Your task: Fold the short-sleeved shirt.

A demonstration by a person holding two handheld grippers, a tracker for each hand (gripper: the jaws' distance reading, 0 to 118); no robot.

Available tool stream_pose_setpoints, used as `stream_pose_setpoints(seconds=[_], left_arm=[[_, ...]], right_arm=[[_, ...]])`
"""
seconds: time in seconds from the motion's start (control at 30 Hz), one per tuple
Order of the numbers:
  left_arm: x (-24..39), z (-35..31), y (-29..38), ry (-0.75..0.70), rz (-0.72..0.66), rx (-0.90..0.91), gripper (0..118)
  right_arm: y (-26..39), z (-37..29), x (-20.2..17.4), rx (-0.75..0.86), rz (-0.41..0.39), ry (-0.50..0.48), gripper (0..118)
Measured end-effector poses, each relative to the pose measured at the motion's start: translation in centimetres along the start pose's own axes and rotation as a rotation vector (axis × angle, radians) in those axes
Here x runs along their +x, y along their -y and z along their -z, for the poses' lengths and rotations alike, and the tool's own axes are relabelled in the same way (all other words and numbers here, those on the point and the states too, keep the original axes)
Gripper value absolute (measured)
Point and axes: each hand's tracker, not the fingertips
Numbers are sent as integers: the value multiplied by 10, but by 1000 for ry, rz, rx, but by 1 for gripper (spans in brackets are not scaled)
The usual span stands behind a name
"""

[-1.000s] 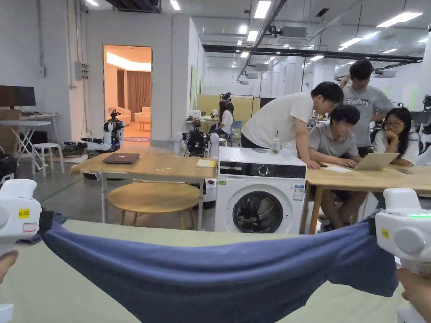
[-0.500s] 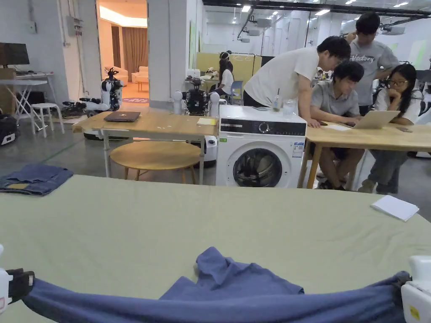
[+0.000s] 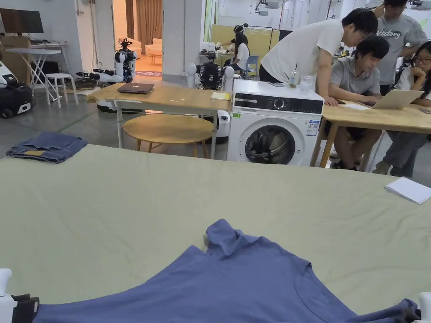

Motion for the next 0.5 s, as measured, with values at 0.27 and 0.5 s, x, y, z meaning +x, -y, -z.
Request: stream_pose_setpoints(seconds=[0.27, 0.5], left_arm=[[42, -11, -13, 31, 21, 133, 37], [123, -22, -25, 102, 124, 343, 37]], right_arm=[[-23, -51, -51, 187, 58, -57, 58], [-53, -81, -124, 344, 113, -152, 58]])
